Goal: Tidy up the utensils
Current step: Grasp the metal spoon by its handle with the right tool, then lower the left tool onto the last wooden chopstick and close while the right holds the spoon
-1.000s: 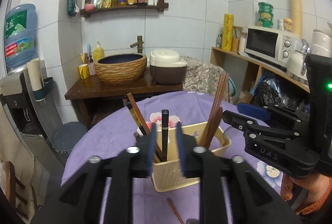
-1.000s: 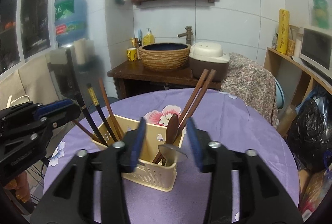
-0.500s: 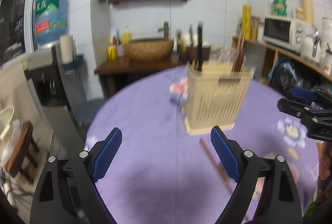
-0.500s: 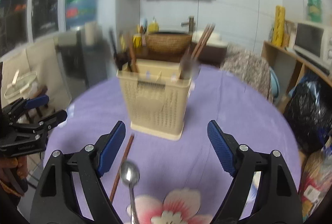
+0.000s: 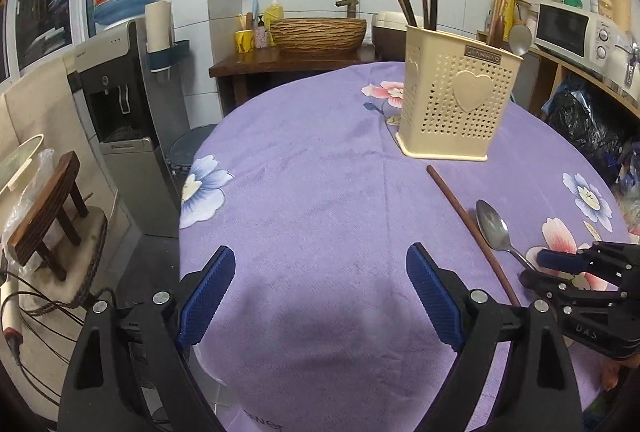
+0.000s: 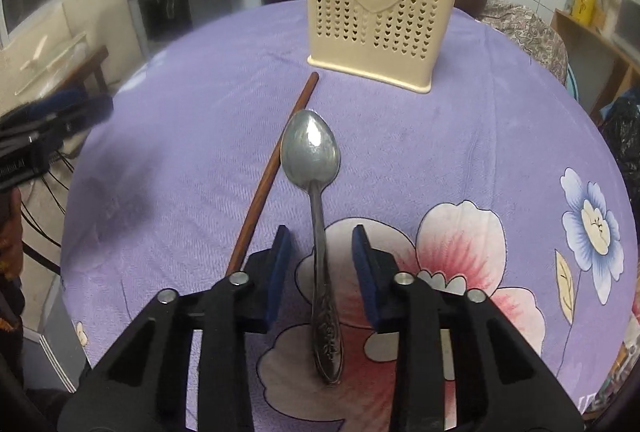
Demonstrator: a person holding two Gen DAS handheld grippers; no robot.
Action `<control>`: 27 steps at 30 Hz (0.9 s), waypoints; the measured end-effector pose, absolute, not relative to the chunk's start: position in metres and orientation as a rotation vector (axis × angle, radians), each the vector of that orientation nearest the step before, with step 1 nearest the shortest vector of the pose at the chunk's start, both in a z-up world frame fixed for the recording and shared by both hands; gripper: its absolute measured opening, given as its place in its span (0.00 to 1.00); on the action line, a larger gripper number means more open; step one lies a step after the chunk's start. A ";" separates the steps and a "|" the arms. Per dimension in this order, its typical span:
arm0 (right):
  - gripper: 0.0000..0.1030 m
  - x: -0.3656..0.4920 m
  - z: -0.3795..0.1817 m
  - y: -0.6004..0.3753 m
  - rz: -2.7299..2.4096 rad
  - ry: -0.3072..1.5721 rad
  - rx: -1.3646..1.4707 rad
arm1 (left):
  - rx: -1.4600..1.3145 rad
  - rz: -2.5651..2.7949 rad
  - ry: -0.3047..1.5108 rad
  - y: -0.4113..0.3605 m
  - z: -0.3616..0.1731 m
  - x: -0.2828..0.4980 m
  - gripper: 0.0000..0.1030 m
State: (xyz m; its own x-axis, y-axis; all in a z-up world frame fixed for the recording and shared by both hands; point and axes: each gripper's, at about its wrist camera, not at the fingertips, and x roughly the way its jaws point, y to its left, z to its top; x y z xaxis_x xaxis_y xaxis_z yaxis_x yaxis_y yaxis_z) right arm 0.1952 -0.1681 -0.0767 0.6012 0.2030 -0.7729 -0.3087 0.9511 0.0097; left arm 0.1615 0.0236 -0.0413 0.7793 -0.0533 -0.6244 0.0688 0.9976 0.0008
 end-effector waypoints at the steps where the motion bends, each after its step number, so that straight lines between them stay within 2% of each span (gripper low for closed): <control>1: 0.23 0.196 -0.076 -0.167 0.294 0.877 -0.124 | 0.022 -0.072 0.676 0.021 -0.042 0.160 0.84; 2: 0.16 0.197 -0.076 -0.167 0.281 0.875 -0.128 | 0.021 -0.075 0.677 0.019 -0.044 0.159 0.84; 5: 0.09 0.195 -0.078 -0.174 0.271 0.874 -0.105 | 0.016 -0.094 0.691 0.014 -0.048 0.157 0.84; 18: 0.10 0.182 -0.079 -0.255 0.094 0.867 0.065 | 0.012 -0.136 0.731 -0.001 -0.059 0.152 0.84; 19: 0.13 0.183 -0.079 -0.255 0.101 0.868 0.063 | 0.012 -0.139 0.735 -0.002 -0.060 0.152 0.84; 21: 0.32 0.187 -0.077 -0.251 0.099 0.871 0.044 | 0.016 -0.143 0.739 -0.005 -0.061 0.151 0.84; 22: 0.55 0.189 -0.075 -0.251 0.089 0.865 0.040 | 0.018 -0.145 0.738 -0.006 -0.060 0.151 0.84; 23: 0.63 0.191 -0.072 -0.250 0.079 0.846 0.036 | 0.020 -0.146 0.737 -0.007 -0.059 0.151 0.84; 27: 0.63 0.209 -0.064 -0.251 0.090 0.846 0.036 | 0.021 -0.151 0.734 -0.008 -0.058 0.150 0.84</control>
State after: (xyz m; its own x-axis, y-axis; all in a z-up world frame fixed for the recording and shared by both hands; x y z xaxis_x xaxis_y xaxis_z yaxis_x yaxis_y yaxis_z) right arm 0.2086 -0.2512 -0.0644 0.6592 0.0942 -0.7461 -0.0653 0.9955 0.0679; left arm 0.1499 -0.0083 -0.0575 0.7323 -0.1296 -0.6686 0.1442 0.9890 -0.0338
